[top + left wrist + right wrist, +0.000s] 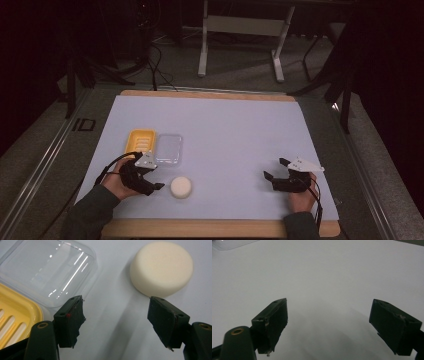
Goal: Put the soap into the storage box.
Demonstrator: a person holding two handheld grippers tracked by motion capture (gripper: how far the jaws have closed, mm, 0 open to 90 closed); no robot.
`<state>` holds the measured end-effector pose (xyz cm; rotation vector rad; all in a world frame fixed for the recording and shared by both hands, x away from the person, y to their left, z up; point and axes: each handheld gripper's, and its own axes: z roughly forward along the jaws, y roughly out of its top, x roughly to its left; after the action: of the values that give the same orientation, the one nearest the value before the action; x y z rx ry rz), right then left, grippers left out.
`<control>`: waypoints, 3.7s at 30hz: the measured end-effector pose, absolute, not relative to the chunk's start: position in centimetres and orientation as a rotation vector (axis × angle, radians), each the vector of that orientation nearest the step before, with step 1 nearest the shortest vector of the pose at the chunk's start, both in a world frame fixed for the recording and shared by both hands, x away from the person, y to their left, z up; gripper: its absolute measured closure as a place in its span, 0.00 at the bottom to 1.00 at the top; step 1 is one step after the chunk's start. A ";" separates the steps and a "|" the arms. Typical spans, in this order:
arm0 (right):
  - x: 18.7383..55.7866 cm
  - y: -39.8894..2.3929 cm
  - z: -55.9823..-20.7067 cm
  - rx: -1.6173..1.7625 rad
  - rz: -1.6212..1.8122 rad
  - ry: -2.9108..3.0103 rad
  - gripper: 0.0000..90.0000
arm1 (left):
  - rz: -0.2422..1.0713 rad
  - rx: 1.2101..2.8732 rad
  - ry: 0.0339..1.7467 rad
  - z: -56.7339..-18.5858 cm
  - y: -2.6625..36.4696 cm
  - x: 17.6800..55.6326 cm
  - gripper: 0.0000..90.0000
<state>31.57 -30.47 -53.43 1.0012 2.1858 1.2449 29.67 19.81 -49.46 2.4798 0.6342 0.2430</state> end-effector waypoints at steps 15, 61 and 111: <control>31.6 -30.5 -53.4 1.000 1.244 2.186 0.17 | 0.207 2.584 0.552 -48.9 18.5 29.7 0.33; 31.5 -30.4 -53.4 0.993 1.244 2.188 0.17 | 0.111 2.806 0.375 -48.2 14.0 30.2 0.17; 31.5 -30.4 -53.4 0.990 1.247 2.191 0.17 | 0.063 2.947 0.265 -49.9 9.1 31.1 0.14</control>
<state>31.55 -30.43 -53.43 0.9900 2.1909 1.2472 31.08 9.10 -49.93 2.9473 0.2652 0.0635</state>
